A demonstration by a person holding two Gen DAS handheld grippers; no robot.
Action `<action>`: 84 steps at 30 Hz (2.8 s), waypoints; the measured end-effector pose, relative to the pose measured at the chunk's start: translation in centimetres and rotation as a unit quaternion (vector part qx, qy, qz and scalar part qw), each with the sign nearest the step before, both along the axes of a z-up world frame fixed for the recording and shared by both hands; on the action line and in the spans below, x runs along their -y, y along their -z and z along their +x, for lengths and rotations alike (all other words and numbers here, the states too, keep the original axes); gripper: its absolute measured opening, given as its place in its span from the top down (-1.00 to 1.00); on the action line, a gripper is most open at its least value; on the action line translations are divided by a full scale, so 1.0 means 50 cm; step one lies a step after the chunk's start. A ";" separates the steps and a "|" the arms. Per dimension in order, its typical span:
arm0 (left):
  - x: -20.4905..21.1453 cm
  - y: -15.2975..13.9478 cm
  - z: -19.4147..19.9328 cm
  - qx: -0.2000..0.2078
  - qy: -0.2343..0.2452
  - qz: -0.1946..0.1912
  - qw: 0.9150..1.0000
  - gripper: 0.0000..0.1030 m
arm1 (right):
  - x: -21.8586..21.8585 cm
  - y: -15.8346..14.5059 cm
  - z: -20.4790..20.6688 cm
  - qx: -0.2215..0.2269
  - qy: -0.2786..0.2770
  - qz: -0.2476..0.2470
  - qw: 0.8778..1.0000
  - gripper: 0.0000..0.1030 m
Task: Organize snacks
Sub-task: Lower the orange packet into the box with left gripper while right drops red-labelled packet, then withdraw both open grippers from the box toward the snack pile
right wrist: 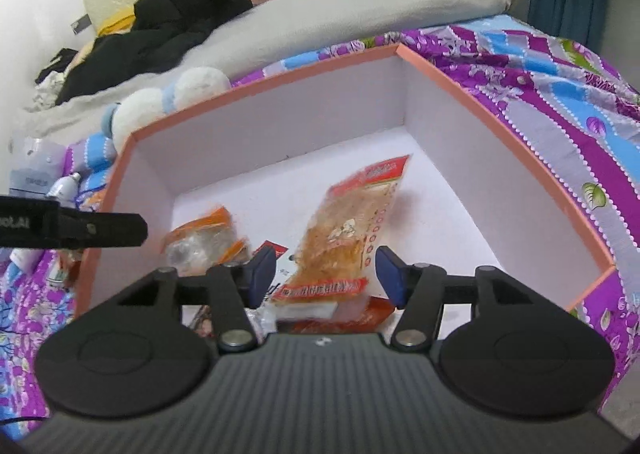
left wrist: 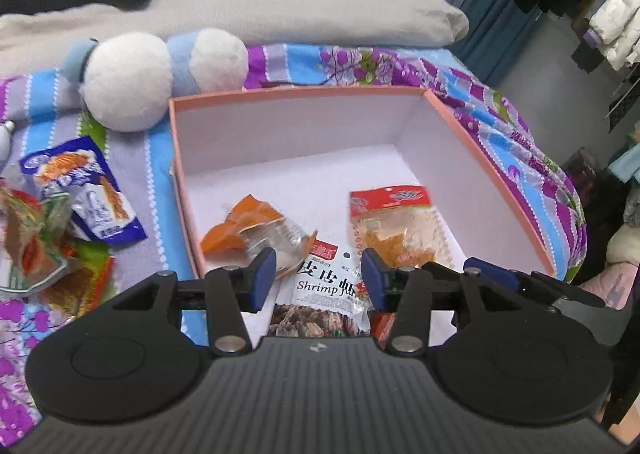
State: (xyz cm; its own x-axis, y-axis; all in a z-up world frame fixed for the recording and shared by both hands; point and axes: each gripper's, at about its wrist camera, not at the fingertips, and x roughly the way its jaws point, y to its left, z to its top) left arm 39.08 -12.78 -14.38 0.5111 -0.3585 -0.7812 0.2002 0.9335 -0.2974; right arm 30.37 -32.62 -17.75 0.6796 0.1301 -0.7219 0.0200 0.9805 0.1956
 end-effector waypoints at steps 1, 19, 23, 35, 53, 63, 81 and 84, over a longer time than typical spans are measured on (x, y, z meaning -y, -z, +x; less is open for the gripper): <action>-0.006 -0.011 -0.012 0.004 -0.002 -0.001 1.000 -0.03 | -0.002 -0.006 -0.009 0.004 -0.001 0.000 1.000 -0.11; -0.134 -0.194 -0.312 0.088 -0.035 -0.020 0.995 -0.03 | -0.089 -0.152 -0.229 0.083 -0.039 0.008 0.996 -0.11; -0.165 -0.218 -0.379 0.109 -0.044 -0.033 0.993 -0.03 | -0.110 -0.174 -0.280 0.101 -0.047 0.021 0.994 -0.11; -0.220 -0.255 -0.526 0.141 -0.056 -0.025 0.988 -0.27 | -0.165 -0.204 -0.399 0.129 -0.076 0.029 0.988 -0.11; -0.314 -0.204 -0.602 0.117 -0.110 -0.017 0.987 -0.29 | -0.245 -0.175 -0.454 0.118 -0.133 0.035 0.983 -0.11; -0.361 -0.170 -0.549 0.097 -0.138 -0.019 0.985 -0.29 | -0.283 -0.151 -0.403 0.100 -0.150 0.032 0.983 -0.11; -0.452 -0.050 -0.383 0.041 -0.192 -0.012 0.981 -0.29 | -0.361 -0.074 -0.262 0.072 -0.203 0.005 0.976 -0.65; -0.467 -0.025 -0.346 0.032 -0.198 -0.013 0.980 -0.29 | -0.378 -0.058 -0.236 0.070 -0.219 0.006 0.973 -0.65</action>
State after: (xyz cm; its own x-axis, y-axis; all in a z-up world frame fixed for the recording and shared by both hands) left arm 21.77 10.55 -13.12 0.6616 -0.1412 -0.7364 -0.1570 0.9343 -0.3202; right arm 18.59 -13.74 -14.86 0.6483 0.4378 -0.6229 -0.4275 0.8863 0.1779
